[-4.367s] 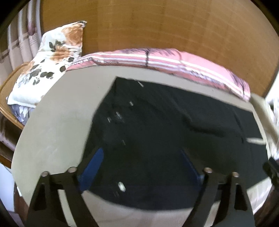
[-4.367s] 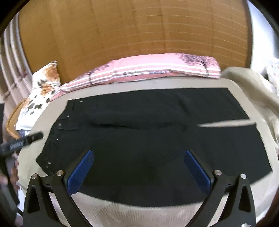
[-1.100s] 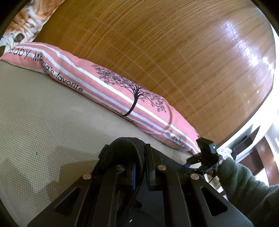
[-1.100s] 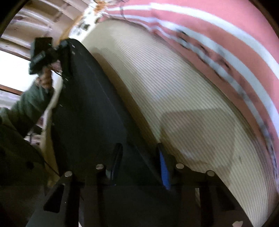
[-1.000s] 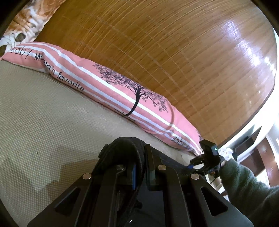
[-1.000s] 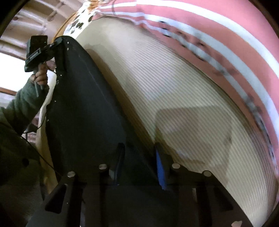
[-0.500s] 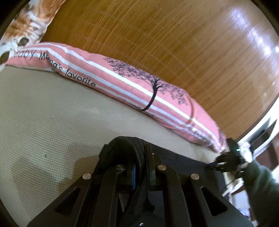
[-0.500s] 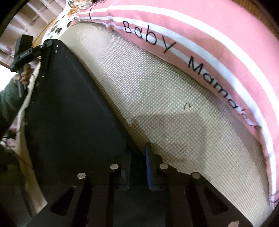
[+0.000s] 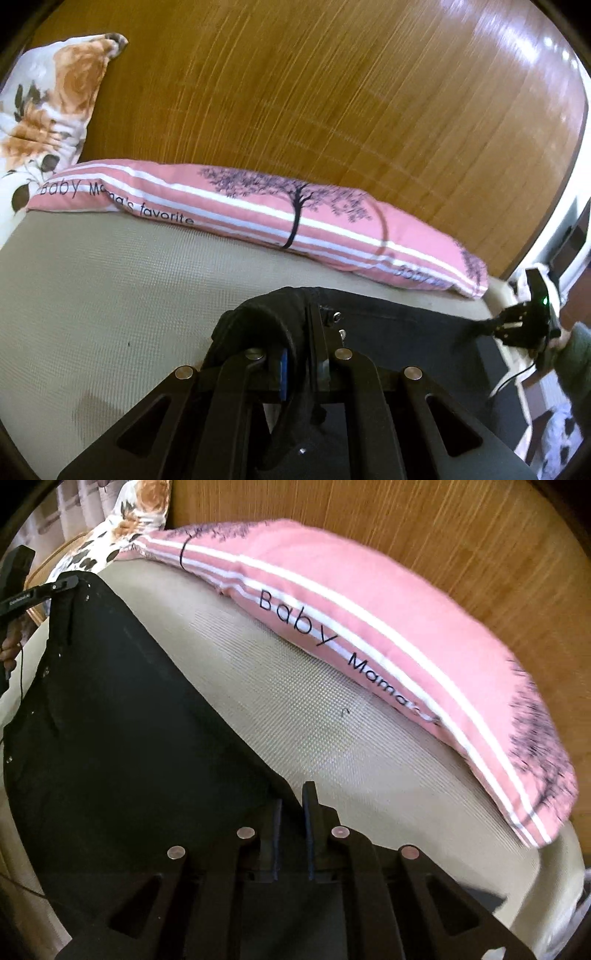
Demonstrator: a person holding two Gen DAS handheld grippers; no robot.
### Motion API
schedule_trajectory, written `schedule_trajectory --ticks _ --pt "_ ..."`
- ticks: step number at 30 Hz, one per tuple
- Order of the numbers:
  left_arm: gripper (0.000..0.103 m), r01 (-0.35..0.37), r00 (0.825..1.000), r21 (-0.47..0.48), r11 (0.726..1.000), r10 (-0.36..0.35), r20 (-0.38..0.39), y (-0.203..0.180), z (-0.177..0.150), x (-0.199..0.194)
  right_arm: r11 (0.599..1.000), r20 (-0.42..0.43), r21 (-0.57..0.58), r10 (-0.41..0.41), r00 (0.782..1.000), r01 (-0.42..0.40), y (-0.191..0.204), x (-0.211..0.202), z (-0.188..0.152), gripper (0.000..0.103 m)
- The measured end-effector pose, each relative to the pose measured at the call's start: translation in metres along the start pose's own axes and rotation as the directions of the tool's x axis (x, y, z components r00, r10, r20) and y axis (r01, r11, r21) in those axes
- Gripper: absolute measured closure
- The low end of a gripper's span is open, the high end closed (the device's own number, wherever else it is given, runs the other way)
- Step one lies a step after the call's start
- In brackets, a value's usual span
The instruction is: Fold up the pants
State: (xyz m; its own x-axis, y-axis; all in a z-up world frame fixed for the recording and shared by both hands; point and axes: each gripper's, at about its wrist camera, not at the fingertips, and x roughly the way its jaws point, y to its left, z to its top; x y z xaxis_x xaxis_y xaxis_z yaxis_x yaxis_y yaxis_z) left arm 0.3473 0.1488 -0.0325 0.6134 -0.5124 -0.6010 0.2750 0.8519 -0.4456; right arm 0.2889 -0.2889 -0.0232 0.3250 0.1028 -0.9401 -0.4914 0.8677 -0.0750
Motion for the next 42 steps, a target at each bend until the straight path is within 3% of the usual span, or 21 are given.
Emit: schedule_trajectory --ticks 10,20,28,33,37,42 --pt "0.095 0.066 0.996 0.011 0.998 -0.067 0.051 -0.023 -0.033 -0.073 0.996 0.067 0.054 -0.073 0.995 0.069 0.031 -0.073 -0.072 0.096" --pt "0.095 0.065 0.996 0.049 0.997 -0.062 -0.06 -0.031 -0.098 -0.12 0.987 0.04 0.158 -0.046 0.998 0.039 0.075 -0.066 -0.138 0.096" --pt "0.094 -0.018 0.975 0.165 0.986 0.054 -0.215 -0.036 -0.153 -0.113 0.981 -0.021 0.193 -0.012 1.0 0.016 0.095 -0.036 -0.169 0.096" --pt "0.092 -0.089 0.949 0.316 0.945 0.177 -0.262 -0.05 -0.173 -0.099 0.98 -0.061 0.196 -0.029 0.998 0.041 0.1 -0.02 -0.171 0.096" --pt "0.081 -0.132 0.931 0.336 0.933 0.233 -0.281 -0.05 -0.176 -0.096 0.976 -0.067 0.208 -0.056 0.996 0.069 0.104 -0.018 -0.171 0.094" --pt "0.059 -0.191 0.899 0.325 0.926 0.298 -0.32 -0.044 -0.177 -0.104 0.969 -0.049 0.227 -0.084 0.995 0.093 0.105 -0.02 -0.172 0.091"
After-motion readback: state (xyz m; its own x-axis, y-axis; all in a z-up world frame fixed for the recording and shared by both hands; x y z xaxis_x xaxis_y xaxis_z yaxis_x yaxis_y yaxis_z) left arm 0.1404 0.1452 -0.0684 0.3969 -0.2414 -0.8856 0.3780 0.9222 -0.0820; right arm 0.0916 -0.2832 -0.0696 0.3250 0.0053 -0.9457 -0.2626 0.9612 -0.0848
